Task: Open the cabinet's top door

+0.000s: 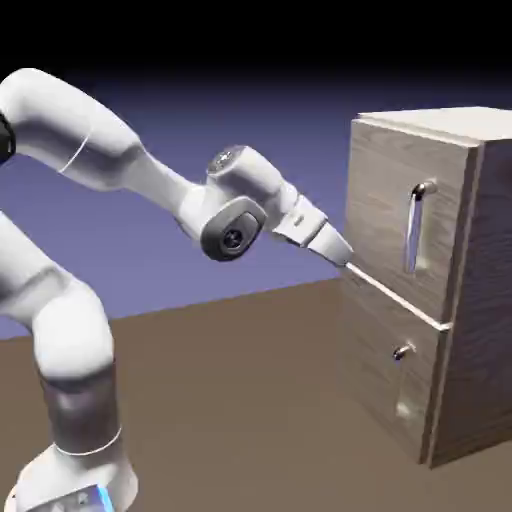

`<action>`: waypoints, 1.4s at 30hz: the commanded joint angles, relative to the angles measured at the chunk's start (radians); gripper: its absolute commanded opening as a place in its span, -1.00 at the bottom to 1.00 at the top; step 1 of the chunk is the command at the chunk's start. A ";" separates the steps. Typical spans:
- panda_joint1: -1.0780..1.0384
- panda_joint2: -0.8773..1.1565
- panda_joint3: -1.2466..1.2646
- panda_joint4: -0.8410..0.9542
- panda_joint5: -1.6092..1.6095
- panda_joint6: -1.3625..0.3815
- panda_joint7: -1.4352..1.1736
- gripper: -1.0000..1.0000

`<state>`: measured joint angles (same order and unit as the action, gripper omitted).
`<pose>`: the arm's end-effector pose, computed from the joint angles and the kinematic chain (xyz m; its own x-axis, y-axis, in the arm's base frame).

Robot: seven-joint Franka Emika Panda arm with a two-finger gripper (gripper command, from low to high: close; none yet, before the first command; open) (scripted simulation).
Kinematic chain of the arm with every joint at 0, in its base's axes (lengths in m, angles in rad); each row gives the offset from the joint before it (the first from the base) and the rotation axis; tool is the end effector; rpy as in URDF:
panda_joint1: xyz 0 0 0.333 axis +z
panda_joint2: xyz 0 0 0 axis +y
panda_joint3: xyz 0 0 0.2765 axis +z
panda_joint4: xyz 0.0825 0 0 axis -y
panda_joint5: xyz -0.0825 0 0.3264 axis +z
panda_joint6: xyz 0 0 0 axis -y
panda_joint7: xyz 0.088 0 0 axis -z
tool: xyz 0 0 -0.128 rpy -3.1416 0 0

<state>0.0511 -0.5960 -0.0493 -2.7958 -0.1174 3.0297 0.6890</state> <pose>0.3791 0.0089 0.4609 0.5678 -0.5528 0.6100 -0.3650 -0.8332 -0.4154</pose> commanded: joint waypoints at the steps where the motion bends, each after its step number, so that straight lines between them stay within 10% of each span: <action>1: 0.014 -0.010 -0.018 0.005 -0.044 -0.003 -0.019 0.00; 42: 0.608 -0.405 -0.768 0.221 -1.827 -0.113 -0.811 0.00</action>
<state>0.6592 -1.0007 -0.8173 -2.5746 -1.9443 2.9165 -0.1216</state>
